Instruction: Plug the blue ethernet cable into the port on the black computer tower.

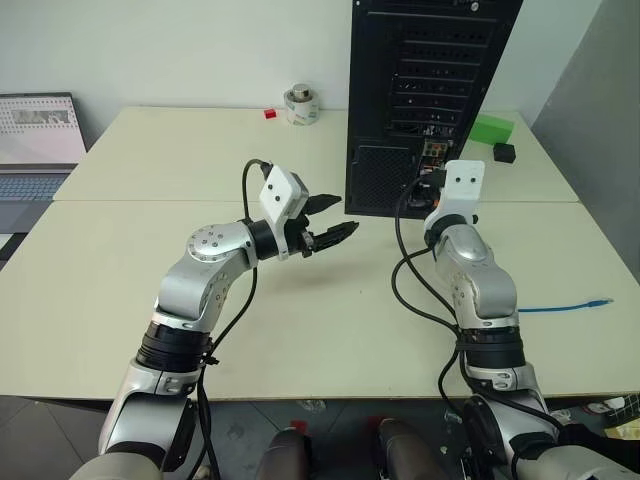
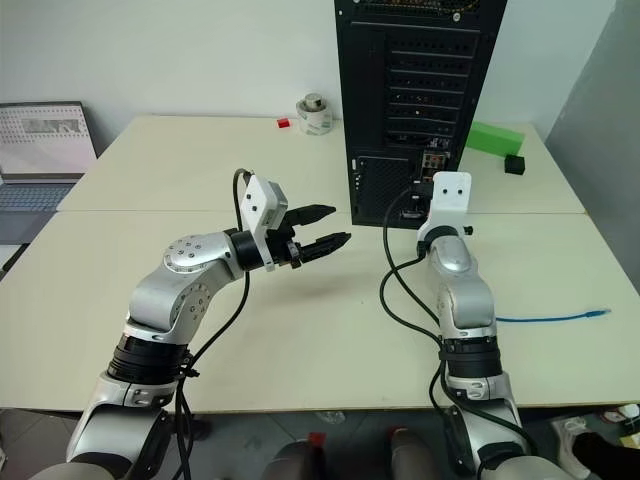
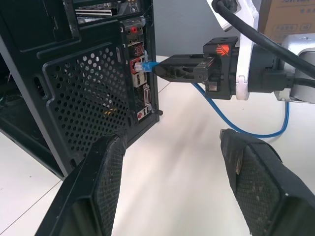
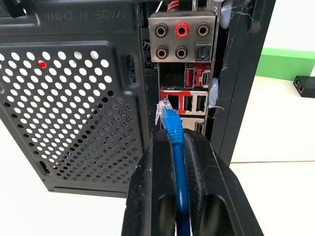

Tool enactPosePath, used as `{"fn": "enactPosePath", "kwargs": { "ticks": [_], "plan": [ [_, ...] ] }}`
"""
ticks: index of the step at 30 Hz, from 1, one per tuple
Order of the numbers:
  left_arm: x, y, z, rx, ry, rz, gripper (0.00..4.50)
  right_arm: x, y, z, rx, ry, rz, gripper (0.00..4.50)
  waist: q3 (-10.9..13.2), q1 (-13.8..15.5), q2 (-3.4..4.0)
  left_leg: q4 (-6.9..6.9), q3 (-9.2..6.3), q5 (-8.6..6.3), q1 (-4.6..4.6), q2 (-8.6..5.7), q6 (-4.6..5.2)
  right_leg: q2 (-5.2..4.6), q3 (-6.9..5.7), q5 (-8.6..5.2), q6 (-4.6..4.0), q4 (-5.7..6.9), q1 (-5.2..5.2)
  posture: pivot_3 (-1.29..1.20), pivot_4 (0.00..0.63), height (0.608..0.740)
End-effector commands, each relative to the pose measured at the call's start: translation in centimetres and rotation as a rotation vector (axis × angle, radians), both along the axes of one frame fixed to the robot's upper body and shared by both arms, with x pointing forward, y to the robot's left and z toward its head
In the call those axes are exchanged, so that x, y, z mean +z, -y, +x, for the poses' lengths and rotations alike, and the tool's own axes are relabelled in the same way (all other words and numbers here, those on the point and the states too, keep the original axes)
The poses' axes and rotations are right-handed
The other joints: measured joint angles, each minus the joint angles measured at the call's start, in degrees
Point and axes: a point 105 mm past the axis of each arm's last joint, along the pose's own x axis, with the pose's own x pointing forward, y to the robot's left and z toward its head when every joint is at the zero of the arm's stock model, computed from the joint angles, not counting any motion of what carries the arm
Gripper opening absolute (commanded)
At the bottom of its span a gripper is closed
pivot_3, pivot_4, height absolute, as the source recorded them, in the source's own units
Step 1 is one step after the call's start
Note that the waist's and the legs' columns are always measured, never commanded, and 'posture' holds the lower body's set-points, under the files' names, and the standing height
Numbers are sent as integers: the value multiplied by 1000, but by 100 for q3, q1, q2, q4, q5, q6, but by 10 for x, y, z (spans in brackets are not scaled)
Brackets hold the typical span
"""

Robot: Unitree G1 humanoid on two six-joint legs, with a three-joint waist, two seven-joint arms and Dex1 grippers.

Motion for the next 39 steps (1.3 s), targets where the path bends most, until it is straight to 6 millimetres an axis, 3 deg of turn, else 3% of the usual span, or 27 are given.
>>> {"fn": "enactPosePath", "kwargs": {
  "ticks": [1,19,35,39],
  "plan": [
    [11,-1,-2,2,52,-15,3204,21,3,1,-16,76,6,0,0,-1,0,0,0,0,0,0,0,0,0,0,0,0,-1,0,150,740],
    [11,-2,-1,0,54,-9,3204,24,7,4,-36,84,10,0,0,-2,0,-1,2,0,-4,0,0,0,2,0,0,-1,-4,0,150,740],
    [11,-4,1,3,64,8,3204,29,0,8,-56,99,29,0,0,-39,0,-1,4,0,-3,1,0,1,6,0,0,3,-6,0,150,740],
    [11,-5,2,3,63,10,3204,29,-10,7,-71,102,52,0,0,-67,0,-1,4,0,-3,1,0,1,6,0,0,3,-6,0,150,740]
  ]
}}
